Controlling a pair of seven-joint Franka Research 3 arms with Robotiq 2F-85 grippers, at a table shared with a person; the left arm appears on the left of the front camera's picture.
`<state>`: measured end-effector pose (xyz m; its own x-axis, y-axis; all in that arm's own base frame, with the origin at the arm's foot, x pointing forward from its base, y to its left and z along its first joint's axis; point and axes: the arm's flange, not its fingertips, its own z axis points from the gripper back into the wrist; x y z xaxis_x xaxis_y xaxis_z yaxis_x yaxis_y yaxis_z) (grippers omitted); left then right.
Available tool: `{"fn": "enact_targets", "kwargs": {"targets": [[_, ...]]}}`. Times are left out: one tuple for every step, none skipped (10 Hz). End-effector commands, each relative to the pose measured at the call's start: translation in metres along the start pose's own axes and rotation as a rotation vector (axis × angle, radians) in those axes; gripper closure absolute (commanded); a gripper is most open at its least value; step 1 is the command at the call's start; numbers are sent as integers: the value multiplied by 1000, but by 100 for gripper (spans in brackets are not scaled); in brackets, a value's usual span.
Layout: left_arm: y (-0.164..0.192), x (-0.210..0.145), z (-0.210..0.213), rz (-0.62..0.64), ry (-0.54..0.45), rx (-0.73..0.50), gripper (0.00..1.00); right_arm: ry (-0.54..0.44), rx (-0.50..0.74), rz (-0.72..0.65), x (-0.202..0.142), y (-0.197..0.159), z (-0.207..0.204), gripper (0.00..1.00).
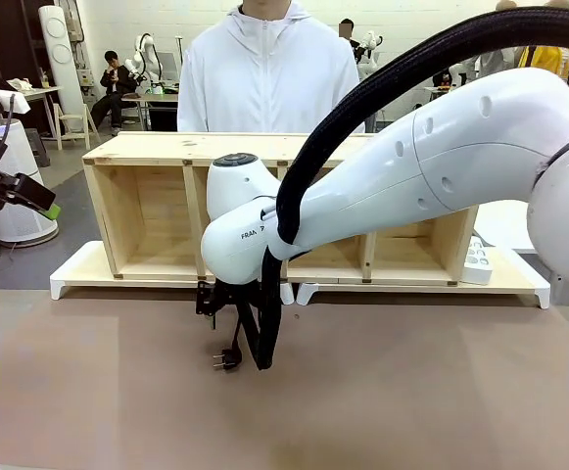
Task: Perform cable management.
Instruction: When the cord part of the Power Cable appears at the lower middle area of the table and stops, grasp the cord part of the Power Cable.
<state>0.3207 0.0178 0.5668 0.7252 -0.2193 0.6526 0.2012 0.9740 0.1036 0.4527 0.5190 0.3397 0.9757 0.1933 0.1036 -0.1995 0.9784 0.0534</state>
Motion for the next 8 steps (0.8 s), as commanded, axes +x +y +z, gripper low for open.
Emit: {"fn": "enact_targets", "kwargs": {"targets": [[0, 1, -2, 1, -7, 1, 0, 42, 30, -1, 2, 0, -11, 0], [0, 1, -2, 1, -7, 1, 0, 59, 28, 3, 2, 1, -16, 0], [0, 1, -2, 1, -7, 1, 0, 59, 28, -1, 3, 2, -16, 0], [0, 1, -2, 1, -7, 1, 0, 62, 27, -2, 1, 1, -17, 0], [0, 1, -2, 1, -7, 1, 0, 68, 26, -3, -1, -1, -18, 0], [0, 1, -2, 1, -7, 1, 0, 80, 25, -7, -1, 0, -21, 0], [0, 1, -2, 1, -7, 1, 0, 84, 28, -10, -2, -1, -20, 0], [0, 1, -2, 1, -7, 1, 0, 86, 32, -13, -3, -2, -20, 0]]}}
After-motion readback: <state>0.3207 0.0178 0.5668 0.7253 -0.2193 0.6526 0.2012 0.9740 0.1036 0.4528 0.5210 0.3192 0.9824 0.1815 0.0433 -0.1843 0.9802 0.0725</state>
